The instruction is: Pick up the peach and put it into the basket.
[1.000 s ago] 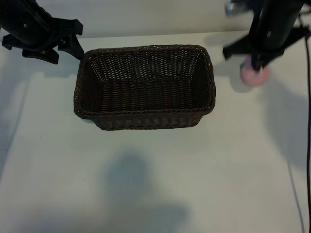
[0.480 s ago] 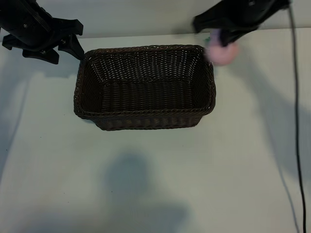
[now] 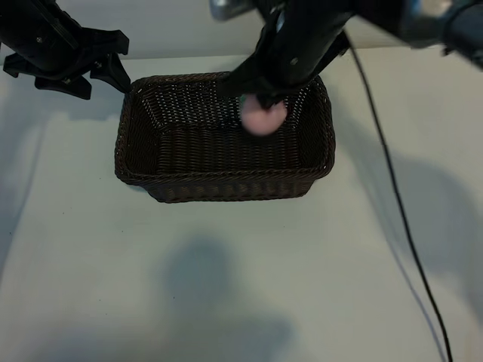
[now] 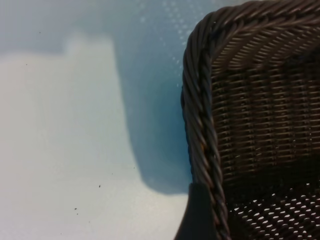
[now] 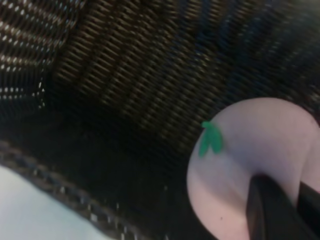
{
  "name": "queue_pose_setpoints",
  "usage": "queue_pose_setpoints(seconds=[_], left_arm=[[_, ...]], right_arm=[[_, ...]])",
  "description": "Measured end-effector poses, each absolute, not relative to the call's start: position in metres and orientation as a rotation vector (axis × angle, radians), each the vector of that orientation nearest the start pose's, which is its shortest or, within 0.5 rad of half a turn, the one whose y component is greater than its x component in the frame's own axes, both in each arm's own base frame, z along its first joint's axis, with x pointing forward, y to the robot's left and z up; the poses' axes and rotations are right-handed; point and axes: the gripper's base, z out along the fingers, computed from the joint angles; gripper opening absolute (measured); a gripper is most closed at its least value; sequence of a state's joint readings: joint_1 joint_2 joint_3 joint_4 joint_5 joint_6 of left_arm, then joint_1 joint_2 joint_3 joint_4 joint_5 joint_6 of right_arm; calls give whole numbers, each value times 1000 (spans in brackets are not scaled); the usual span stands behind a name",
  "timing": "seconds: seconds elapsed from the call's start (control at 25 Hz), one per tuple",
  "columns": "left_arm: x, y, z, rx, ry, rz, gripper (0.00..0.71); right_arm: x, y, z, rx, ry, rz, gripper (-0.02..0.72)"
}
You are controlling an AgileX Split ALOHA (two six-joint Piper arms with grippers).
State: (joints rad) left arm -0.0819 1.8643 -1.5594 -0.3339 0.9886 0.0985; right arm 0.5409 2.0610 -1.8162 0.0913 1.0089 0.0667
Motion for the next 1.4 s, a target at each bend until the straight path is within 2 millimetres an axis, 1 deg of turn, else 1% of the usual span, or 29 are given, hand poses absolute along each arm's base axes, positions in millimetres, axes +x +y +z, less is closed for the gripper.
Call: queue_pose_setpoints(seconds=[0.16, 0.24, 0.32, 0.44, 0.52, 0.68, 0.76, 0.8, 0.88, 0.96, 1.08, 1.16, 1.28, 1.4], left_arm=[[398, -58, 269, 65, 2746, -428, 593], [398, -58, 269, 65, 2746, -428, 593], [398, -58, 269, 65, 2746, -428, 593], [398, -58, 269, 65, 2746, -428, 593], [398, -58, 269, 65, 2746, -428, 592], [398, -58, 269, 65, 2746, -428, 592], [398, -58, 269, 65, 2746, -428, 592], [398, -58, 269, 65, 2746, -428, 592], [398, -58, 269, 65, 2746, -428, 592], [398, -58, 269, 65, 2746, -428, 592], [398, -58, 269, 65, 2746, -428, 592], [398, -58, 269, 65, 2746, -428, 592], [398, -58, 269, 65, 2746, -428, 592], [398, -58, 269, 65, 2746, -428, 592]], right_arm=[[396, 246, 214, -630, 2750, 260, 43], [399, 248, 201, -659, 2761, 252, 44], [400, 249, 193, -674, 2771, 253, 48], [400, 249, 192, -677, 2775, 251, 72], [400, 249, 192, -677, 2775, 252, 124], [399, 248, 192, -681, 2793, 246, 324], [398, 248, 194, -686, 2804, 244, 430], [399, 249, 198, -688, 2804, 244, 470], [400, 250, 210, -692, 2798, 252, 516], [403, 252, 226, -695, 2783, 260, 528], [404, 252, 250, -699, 2769, 267, 526], [407, 252, 263, -693, 2739, 269, 521], [412, 245, 273, -661, 2712, 248, 516], [423, 228, 275, -596, 2716, 233, 516]])
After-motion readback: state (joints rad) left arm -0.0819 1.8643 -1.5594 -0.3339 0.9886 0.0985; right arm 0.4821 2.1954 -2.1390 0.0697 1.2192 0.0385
